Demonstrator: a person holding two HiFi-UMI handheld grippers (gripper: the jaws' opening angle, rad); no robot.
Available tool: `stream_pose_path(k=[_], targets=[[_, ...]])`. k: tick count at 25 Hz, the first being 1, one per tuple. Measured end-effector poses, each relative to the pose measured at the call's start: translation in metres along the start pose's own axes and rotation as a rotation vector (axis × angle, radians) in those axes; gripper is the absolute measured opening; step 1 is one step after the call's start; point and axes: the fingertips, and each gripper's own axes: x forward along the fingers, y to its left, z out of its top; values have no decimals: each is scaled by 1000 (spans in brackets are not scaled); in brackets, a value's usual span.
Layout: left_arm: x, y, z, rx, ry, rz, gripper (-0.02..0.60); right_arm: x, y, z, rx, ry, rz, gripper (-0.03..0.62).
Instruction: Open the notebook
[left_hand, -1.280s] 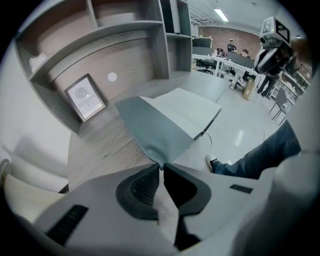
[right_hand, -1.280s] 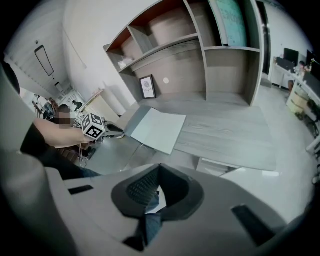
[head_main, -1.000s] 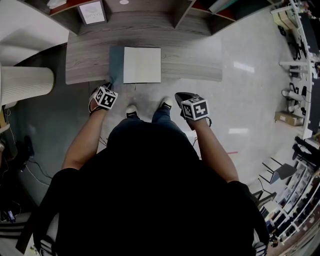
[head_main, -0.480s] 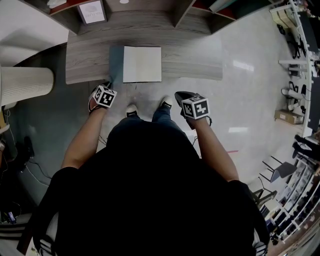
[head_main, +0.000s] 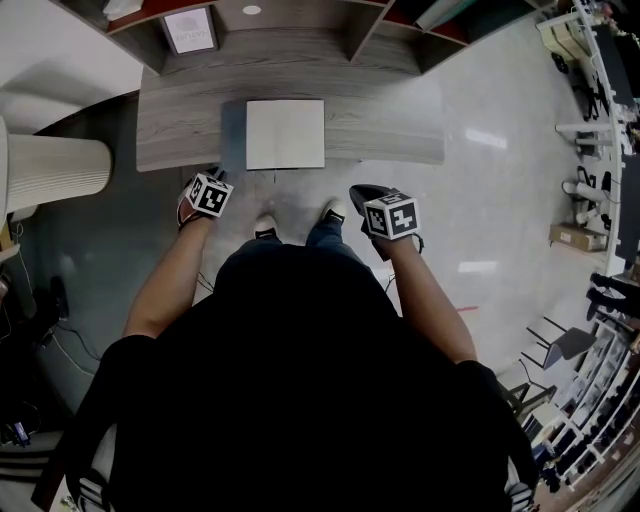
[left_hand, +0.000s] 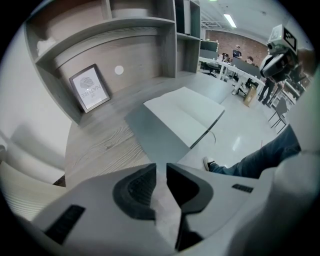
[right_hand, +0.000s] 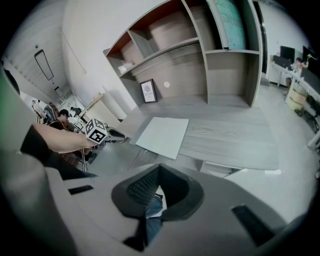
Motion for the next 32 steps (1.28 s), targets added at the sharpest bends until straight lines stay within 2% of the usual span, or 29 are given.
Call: stream_pose_path(k=[13,20,32], targets=[[-31,2,33,-15,-70,9,71,-22,-2,21,-29,-55,-3,2],[-56,4,64,-51,-153,10,71,-49,-5,49,-17,-136,10,2],[-96,4,102,-136,-261,-8,71,-88,-2,96,-74,-254,1,2]])
